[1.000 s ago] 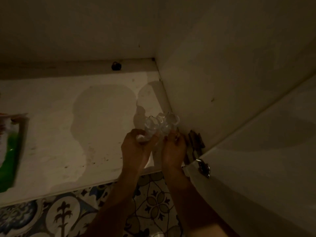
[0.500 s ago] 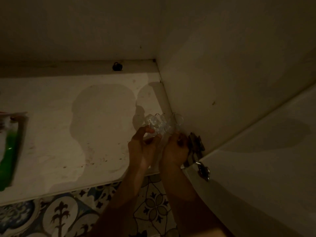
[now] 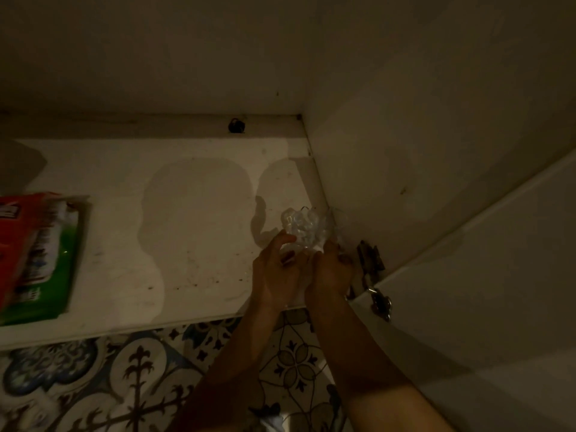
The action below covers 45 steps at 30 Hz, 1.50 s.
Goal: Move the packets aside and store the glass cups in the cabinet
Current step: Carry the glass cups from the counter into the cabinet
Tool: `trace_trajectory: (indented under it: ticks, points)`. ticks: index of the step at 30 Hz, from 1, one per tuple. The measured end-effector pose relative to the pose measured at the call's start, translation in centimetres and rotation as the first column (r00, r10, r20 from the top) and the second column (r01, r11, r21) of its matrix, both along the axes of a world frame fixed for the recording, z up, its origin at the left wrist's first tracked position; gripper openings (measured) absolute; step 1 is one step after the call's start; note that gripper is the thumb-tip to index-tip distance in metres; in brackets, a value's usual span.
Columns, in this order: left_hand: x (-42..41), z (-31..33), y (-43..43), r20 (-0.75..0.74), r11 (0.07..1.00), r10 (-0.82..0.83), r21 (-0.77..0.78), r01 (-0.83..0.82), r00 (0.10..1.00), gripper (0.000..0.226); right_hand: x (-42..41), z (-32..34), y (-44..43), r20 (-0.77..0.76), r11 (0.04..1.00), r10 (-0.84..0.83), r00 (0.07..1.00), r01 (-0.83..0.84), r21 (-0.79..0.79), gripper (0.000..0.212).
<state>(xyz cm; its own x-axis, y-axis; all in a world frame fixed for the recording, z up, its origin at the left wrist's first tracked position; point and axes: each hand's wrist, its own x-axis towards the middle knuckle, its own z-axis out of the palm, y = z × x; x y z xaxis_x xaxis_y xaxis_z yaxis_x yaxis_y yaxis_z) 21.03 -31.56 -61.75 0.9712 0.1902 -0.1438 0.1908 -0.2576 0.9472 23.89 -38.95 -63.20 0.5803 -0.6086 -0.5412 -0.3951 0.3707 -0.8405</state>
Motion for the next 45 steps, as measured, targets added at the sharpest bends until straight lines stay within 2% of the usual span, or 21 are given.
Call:
trace_trajectory:
  ticks: [4,8,10,12,14,17,20,23,27,29,31,33,35,37,39,43,45]
  points:
    - [-1.8,1.6,2.2,-0.032,0.999,0.024,-0.041,-0.025,0.999,0.031,-2.1,2.8,0.9,-0.046,0.985,0.159,0.986,-0.156,0.075,0.032]
    - [-4.3,4.7,6.5,-0.029,0.999,0.029,-0.040,-0.030,0.999,0.053,-4.2,5.3,3.9,-0.075,0.960,0.279,0.957,-0.278,0.021,0.063]
    - [-5.6,7.6,9.0,-0.046,0.998,0.000,0.058,0.003,0.999,0.061,-5.5,7.8,5.5,-0.112,0.916,0.386,0.916,-0.394,-0.069,0.073]
    - [-7.2,10.8,11.9,-0.063,0.954,-0.066,0.289,0.081,0.996,0.066,-7.2,11.8,6.7,-0.192,0.773,0.552,0.811,-0.584,-0.246,0.075]
    - [-9.1,14.6,14.6,-0.097,0.847,-0.127,0.508,0.159,0.987,0.070,-8.6,15.8,7.8,-0.276,0.557,0.705,0.653,-0.751,-0.354,0.081]
    - [-11.6,21.1,17.3,-0.233,0.704,-0.124,0.664,0.251,0.965,0.075,-10.2,22.2,9.2,-0.432,0.199,0.816,0.383,-0.889,-0.413,0.088]
    - [-13.3,28.9,19.0,-0.330,0.615,-0.088,0.725,0.312,0.940,0.087,-11.4,30.1,10.5,-0.579,-0.069,0.776,0.248,-0.880,-0.469,0.087]
    - [-15.5,38.1,20.2,-0.363,0.566,-0.044,0.758,0.323,0.931,0.102,-12.5,38.5,11.6,-0.669,-0.262,0.727,0.158,-0.836,-0.483,0.087]
    - [-18.5,49.7,20.6,-0.422,0.499,0.029,0.791,0.353,0.906,0.082,-14.9,48.7,11.8,-0.745,-0.472,0.665,0.055,-0.742,-0.476,0.088]
    - [-20.4,54.9,20.5,-0.363,0.504,0.073,0.817,0.280,0.929,0.087,-16.5,54.5,11.8,-0.762,-0.504,0.647,0.027,-0.735,-0.453,0.099]
    - [-22.2,59.0,19.9,-0.347,0.558,0.116,0.798,0.228,0.931,0.096,-18.6,58.4,11.8,-0.751,-0.518,0.655,0.079,-0.676,-0.523,0.110]
    - [-23.9,63.2,19.3,-0.318,0.608,0.163,0.778,0.158,0.934,0.096,-20.1,61.5,11.6,-0.729,-0.521,0.680,0.076,-0.649,-0.554,0.106]
    - [-25.2,66.8,18.4,-0.267,0.610,0.202,0.787,0.092,0.942,0.091,-21.4,65.0,11.0,-0.733,-0.557,0.680,0.017,-0.638,-0.532,0.099]
    - [-25.7,70.8,18.0,-0.201,0.607,0.265,0.795,-0.001,0.943,0.085,-21.8,69.8,10.6,-0.693,-0.552,0.718,0.065,-0.553,-0.624,0.096]
    - [-26.1,74.1,17.7,-0.132,0.594,0.315,0.800,-0.086,0.940,0.085,-21.9,74.6,10.3,-0.697,-0.585,0.717,-0.012,-0.553,-0.593,0.097]
    - [-26.7,79.7,17.3,-0.022,0.518,0.362,0.836,-0.181,0.932,0.085,-21.6,81.1,10.1,-0.578,-0.521,0.816,0.004,-0.428,-0.738,0.076]
    - [-26.6,82.4,17.2,0.001,0.509,0.375,0.835,-0.207,0.927,0.085,-21.0,83.8,10.5,-0.492,-0.459,0.871,0.004,-0.350,-0.816,0.074]
